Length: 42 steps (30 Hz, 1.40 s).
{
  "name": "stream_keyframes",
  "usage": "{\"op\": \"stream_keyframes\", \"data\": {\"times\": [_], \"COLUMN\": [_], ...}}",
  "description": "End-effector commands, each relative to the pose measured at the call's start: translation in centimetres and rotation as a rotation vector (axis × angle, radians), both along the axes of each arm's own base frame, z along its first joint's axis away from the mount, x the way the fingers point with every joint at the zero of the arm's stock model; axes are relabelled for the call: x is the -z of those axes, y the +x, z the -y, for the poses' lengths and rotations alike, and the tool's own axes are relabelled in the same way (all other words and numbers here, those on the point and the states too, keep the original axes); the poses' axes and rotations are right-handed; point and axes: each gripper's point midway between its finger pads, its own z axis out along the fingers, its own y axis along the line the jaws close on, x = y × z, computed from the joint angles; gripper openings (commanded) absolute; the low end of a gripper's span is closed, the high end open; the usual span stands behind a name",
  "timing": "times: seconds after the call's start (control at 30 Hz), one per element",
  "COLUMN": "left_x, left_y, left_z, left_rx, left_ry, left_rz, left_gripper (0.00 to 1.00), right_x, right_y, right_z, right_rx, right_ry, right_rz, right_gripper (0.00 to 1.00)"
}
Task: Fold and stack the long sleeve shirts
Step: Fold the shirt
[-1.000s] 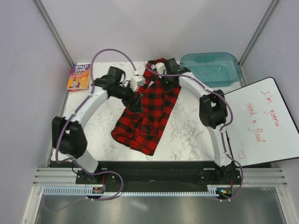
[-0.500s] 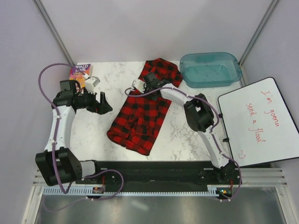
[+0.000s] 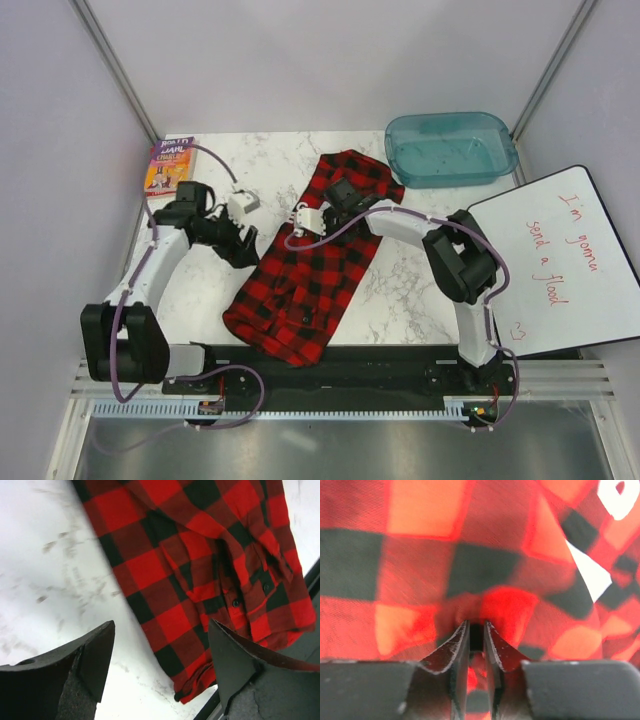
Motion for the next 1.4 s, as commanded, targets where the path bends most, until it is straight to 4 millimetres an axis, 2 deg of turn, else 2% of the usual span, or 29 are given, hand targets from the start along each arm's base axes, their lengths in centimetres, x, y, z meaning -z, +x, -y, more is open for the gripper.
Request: {"op": "stream_keyframes", "data": {"times": [0.0,0.03,0.07,0.1,0.13,0.2,0.23,0.27,0.3,0.37,0.43,0.57,0.67,0.7,0.73,0.8,0.83,0.9,0.93,0.97,1.0,1.03,1.07,1.13,1.2,1.23,1.3,1.33,1.37], "left_x": [3.6,4.1,4.8,5.5,6.6,8.8,9.5,10.2,11.1,12.3,13.2,14.1,13.8,13.3,12.5,10.7,10.2,7.9,7.1,5.9,4.8,4.1,3.3,3.0,2.8,2.8,2.7,2.9,3.0], "left_y": [-0.3,-0.5,-0.6,-0.8,-1.2,-2.2,-2.3,-2.5,-3.0,-3.5,-4.9,-8.6,-12.2,-12.4,-13.1,-12.8,-12.3,-10.0,-9.0,-7.1,-6.5,-5.9,-4.8,-4.0,-3.1,-2.8,-1.8,-1.4,-0.9], "left_z": [2.2,2.5,2.4,2.7,2.2,2.2,1.5,1.2,1.1,0.4,0.4,2.0,5.0,5.8,7.1,8.6,8.4,8.2,7.9,7.0,6.8,6.3,5.4,4.5,4.0,3.8,3.7,3.6,3.5], "left_rx": [0.188,0.211,0.227,0.275,0.29,0.36,0.369,0.38,0.399,0.406,0.428,0.494,0.596,0.599,0.593,0.522,0.51,0.427,0.369,0.294,0.27,0.245,0.209,0.177,0.142,0.11,0.066,0.024,0.003], "left_ry": [0.123,0.131,0.161,0.189,0.238,0.306,0.359,0.386,0.41,0.466,0.486,0.484,0.451,0.423,0.343,0.216,0.203,0.123,0.102,0.075,0.038,0.024,0.017,0.045,0.043,0.034,0.029,0.021,0.022], "left_rz": [-0.005,-0.013,-0.018,-0.008,-0.022,-0.04,-0.043,-0.05,-0.062,-0.102,-0.151,-0.23,-0.28,-0.285,-0.312,-0.331,-0.311,-0.216,-0.198,-0.167,-0.155,-0.148,-0.121,-0.096,-0.083,-0.094,-0.082,-0.1,-0.103], "left_gripper": [0.75,0.72,0.66,0.57,0.54,0.45,0.43,0.42,0.4,0.35,0.32,0.22,0.21,0.21,0.21,0.22,0.26,0.31,0.4,0.43,0.45,0.47,0.48,0.5,0.5,0.5,0.5,0.5,0.5], "right_x": [-7.5,-8.8,-8.9,-9.1,-8.6,-7.4,-6.7,-5.4,-5.4,-3.7,-3.4,-2.6,-1.6,-1.8,-0.2,-0.1,1.5,0.9,1.9,0.8,0.7,1.7,0.8,1.2,0.4,0.9,-1.0,-1.3,-2.8], "right_y": [3.0,3.7,3.7,3.9,3.5,3.5,3.1,3.0,3.4,2.9,2.7,2.9,3.7,4.5,4.8,6.7,7.2,9.2,9.5,10.8,11.3,11.4,12.4,13.5,15.6,16.0,18.1,18.9,19.8], "right_z": [1.2,1.3,2.2,2.6,3.4,4.3,4.8,5.1,5.2,5.8,6.0,7.2,8.0,7.8,7.8,7.5,7.6,6.6,6.0,5.1,4.5,3.4,2.6,1.0,-0.6,-1.5,-3.2,-3.5,-3.9], "right_rx": [0.246,0.3,0.392,0.441,0.481,0.577,0.609,0.669,0.694,0.747,0.791,0.849,0.875,0.868,0.87,0.875,0.874,0.854,0.824,0.807,0.79,0.761,0.738,0.711,0.693,0.682,0.677,0.682,0.687], "right_ry": [0.245,0.282,0.295,0.301,0.282,0.262,0.237,0.213,0.213,0.165,0.155,0.119,0.078,0.08,0.049,0.045,0.012,0.033,0.002,0.029,0.033,0.017,0.034,0.064,0.13,0.144,0.221,0.242,0.282], "right_rz": [-0.03,-0.036,-0.076,-0.092,-0.129,-0.178,-0.205,-0.237,-0.243,-0.3,-0.329,-0.337,-0.309,-0.288,-0.292,-0.246,-0.238,-0.189,-0.168,-0.129,-0.106,-0.095,-0.052,0.0,0.092,0.113,0.199,0.231,0.273], "right_gripper": [0.29,0.31,0.36,0.38,0.39,0.35,0.32,0.28,0.25,0.17,0.15,0.12,0.1,0.09,0.09,0.08,0.07,0.07,0.07,0.07,0.06,0.06,0.06,0.06,0.05,0.05,0.05,0.06,0.06]}}
